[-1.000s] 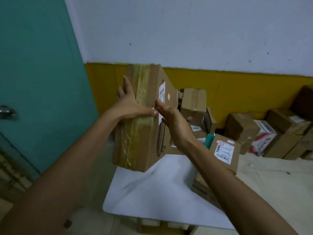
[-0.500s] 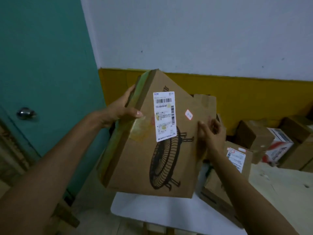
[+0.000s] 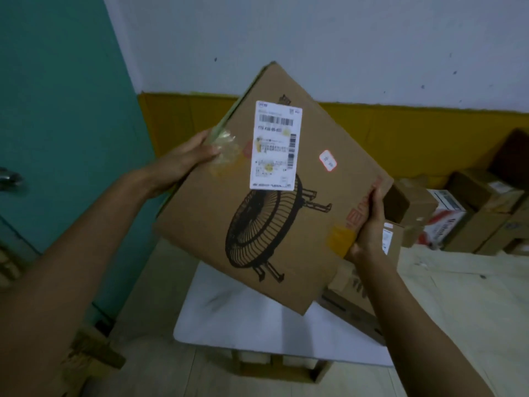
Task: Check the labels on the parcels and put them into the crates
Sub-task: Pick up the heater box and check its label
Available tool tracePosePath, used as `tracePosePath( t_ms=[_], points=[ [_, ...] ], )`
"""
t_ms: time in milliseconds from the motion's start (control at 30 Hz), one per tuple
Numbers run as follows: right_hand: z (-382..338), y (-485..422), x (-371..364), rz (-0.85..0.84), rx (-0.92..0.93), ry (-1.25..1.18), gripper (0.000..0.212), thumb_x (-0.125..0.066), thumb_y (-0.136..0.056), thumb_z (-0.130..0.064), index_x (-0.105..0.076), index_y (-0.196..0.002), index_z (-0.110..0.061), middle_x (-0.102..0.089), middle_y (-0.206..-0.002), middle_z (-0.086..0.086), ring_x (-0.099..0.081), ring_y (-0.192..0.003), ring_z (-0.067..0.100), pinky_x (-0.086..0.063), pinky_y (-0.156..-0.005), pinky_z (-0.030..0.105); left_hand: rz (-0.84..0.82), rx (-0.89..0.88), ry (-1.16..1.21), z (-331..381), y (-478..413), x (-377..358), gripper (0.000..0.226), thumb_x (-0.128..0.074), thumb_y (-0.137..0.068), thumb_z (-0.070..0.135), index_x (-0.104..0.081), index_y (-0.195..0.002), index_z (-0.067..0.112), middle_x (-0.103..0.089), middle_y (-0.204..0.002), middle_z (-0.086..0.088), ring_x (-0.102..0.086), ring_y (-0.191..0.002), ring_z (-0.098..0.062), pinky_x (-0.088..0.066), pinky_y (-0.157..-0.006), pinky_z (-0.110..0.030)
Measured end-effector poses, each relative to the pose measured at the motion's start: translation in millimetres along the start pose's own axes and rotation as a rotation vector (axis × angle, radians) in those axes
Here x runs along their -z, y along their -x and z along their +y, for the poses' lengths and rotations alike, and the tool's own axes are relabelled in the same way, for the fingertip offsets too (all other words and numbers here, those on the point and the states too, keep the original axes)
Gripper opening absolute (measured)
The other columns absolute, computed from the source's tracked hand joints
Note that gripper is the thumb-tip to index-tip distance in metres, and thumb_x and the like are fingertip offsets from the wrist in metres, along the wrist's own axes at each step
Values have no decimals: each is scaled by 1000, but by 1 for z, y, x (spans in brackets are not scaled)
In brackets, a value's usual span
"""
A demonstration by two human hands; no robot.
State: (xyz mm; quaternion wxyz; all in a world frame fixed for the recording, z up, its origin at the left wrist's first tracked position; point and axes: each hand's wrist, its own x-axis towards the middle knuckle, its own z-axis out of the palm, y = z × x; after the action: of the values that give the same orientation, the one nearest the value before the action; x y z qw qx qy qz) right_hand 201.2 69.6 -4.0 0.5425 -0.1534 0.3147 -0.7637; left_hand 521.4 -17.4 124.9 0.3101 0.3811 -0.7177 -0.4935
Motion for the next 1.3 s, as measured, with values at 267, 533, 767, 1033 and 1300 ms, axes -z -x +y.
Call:
tracePosePath(
  t_ms=[267,533,767,1033,1300],
  points=[
    [10,-2,-7,28,158,-14,54,-46,-92,-55,-54,-132,-19,-65,-119,7,-62,-108,25,-46,-101,47,560,12,650,-87,24,-20,90,-62,-76,45,-23,-149,10,-44,-145,-15,-53,-120,-24,-51,-83,-35],
    [31,-2,-1,-12,147,178,61,-46,-90,-59,-50,-135,-17,-68,-116,7,-67,-104,24,-55,-89,43,539,106,883,-119,34,-40,38,-60,-81,37,-57,-117,25,-74,-96,9,-67,-95,-10,-54,-73,-32],
    [14,-2,-9,306,387,1072,81,-62,-79,-64,-35,-142,-20,-51,-136,3,-55,-116,19,-50,-94,39,617,107,896,-128,50,2,30,-57,-89,27,-57,-118,22,-70,-104,5,-67,-93,-10,-59,-64,-27],
    [-7,-8,-75,-345,8,1550,69,-50,-73,-73,-47,-129,-32,-62,-116,-3,-65,-98,16,-53,-86,35,604,172,832,-138,73,27,24,-52,-95,24,-56,-117,21,-64,-108,3,-60,-98,-11,-49,-79,-33],
    [7,-1,-71,-423,-108,1318,46,-59,-76,-63,-52,-116,-41,-68,-112,1,-71,-93,15,-57,-74,29,607,201,817,-145,98,29,36,-54,-92,27,-52,-127,19,-64,-113,2,-60,-103,-13,-55,-72,-31]
  ],
)
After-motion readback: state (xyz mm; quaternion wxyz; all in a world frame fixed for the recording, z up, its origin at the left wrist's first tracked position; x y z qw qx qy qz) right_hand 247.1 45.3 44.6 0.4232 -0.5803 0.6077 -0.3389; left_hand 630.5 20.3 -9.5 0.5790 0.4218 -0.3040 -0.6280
